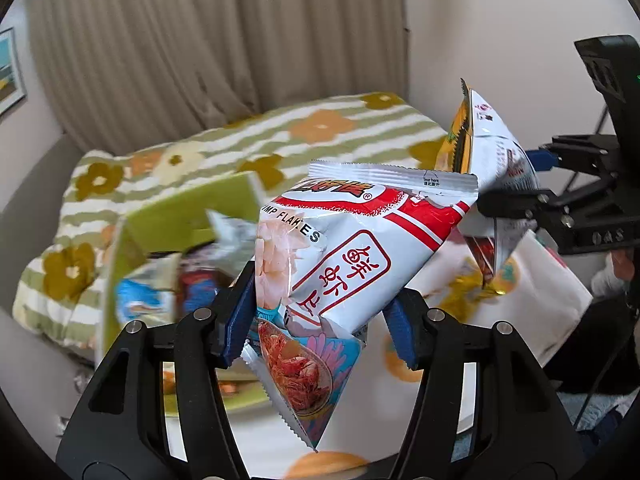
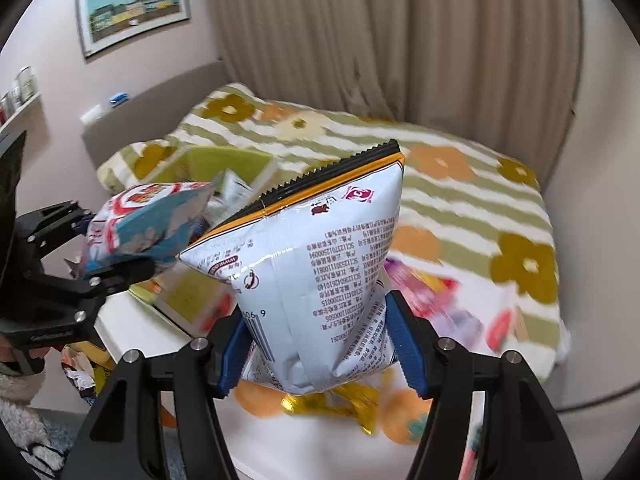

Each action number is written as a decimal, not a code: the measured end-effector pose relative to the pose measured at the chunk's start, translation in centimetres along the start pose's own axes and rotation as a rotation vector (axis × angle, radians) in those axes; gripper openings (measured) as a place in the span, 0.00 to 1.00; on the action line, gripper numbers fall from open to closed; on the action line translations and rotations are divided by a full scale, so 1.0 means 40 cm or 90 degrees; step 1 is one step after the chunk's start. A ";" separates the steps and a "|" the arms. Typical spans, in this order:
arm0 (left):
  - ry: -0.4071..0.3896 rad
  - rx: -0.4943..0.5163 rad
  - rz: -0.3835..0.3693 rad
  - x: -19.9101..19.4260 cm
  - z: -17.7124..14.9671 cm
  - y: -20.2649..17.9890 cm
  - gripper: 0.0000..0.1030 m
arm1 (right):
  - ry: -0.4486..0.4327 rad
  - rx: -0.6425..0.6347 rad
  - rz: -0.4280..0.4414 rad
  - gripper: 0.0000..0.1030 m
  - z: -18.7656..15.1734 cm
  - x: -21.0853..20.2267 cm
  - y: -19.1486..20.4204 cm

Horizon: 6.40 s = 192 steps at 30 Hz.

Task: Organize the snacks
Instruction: 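Carry both held bags over the box and lower them inside, then open both tools to release the bags into the box and withdraw, then grasp the gold packet with the left tool while the right tool grasps the pink-white packet, then carry the gold and pink-white packets over the box with both tools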

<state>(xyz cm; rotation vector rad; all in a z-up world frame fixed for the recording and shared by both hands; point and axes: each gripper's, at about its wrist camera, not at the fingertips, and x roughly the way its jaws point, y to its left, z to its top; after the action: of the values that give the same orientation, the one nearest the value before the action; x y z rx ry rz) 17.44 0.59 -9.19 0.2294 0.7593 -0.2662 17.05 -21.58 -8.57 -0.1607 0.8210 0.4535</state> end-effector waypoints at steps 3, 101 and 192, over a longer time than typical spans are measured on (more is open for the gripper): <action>0.000 -0.012 0.016 -0.008 0.004 0.074 0.53 | -0.009 -0.022 0.022 0.58 0.047 0.025 0.076; 0.026 -0.015 -0.138 0.098 0.034 -0.106 1.00 | -0.014 0.154 -0.135 1.00 -0.014 -0.060 -0.097; 0.024 0.037 -0.125 0.036 0.044 -0.050 0.52 | 0.002 -0.022 0.002 0.54 0.036 0.002 -0.032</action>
<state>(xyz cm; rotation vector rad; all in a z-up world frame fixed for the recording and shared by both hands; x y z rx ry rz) 18.97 -2.04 -9.19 0.2151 0.8125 -0.4720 18.63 -22.25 -7.69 -0.1923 0.8172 0.4711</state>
